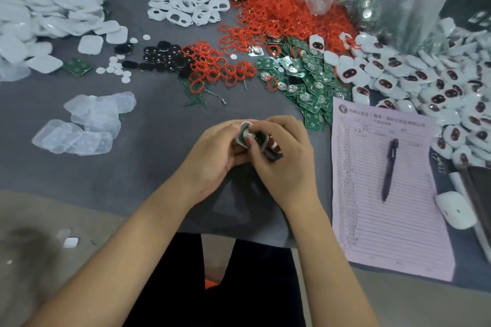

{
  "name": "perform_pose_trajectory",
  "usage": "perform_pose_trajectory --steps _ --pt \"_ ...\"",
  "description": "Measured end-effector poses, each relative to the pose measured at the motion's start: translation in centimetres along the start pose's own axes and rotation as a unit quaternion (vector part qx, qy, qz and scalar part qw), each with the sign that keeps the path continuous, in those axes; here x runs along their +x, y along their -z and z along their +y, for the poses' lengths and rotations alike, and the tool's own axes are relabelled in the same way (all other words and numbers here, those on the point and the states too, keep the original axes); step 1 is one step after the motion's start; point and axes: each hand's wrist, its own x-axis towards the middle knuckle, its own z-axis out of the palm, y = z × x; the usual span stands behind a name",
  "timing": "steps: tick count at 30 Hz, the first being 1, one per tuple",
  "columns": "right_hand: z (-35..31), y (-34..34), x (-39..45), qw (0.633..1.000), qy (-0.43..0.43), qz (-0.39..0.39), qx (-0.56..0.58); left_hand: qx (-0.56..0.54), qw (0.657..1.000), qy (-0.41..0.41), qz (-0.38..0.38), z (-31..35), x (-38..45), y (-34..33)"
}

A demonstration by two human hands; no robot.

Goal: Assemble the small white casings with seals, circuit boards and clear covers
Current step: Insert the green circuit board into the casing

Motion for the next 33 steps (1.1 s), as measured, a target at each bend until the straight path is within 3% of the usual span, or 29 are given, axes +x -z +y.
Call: perform_pose_trajectory --steps 18,22,25,28,30,33 --pt "0.4 -0.1 -0.1 1.000 0.013 -0.023 0.004 0.017 1.000 -0.012 -0.011 -0.4 -0.1 0.4" --pt "0.5 0.4 -0.1 0.996 -0.025 0.087 -0.025 -0.020 1.000 -0.010 0.016 -0.3 -0.1 0.0" --pt "1.3 1.0 0.1 0.977 -0.145 0.148 -0.047 -0.060 0.998 -0.005 0.024 -0.1 -0.1 0.0" --pt "1.9 1.4 0.3 0.974 -0.223 0.041 -0.026 -0.087 0.996 -0.009 0.033 0.0 0.0 0.1" --pt "1.8 1.4 0.0 0.977 -0.184 -0.033 -0.107 -0.096 0.995 -0.013 0.040 -0.1 0.0 0.2" --pt "1.9 1.4 -0.5 0.980 -0.154 -0.053 -0.116 -0.106 0.993 -0.013 0.048 -0.1 0.1 0.2"
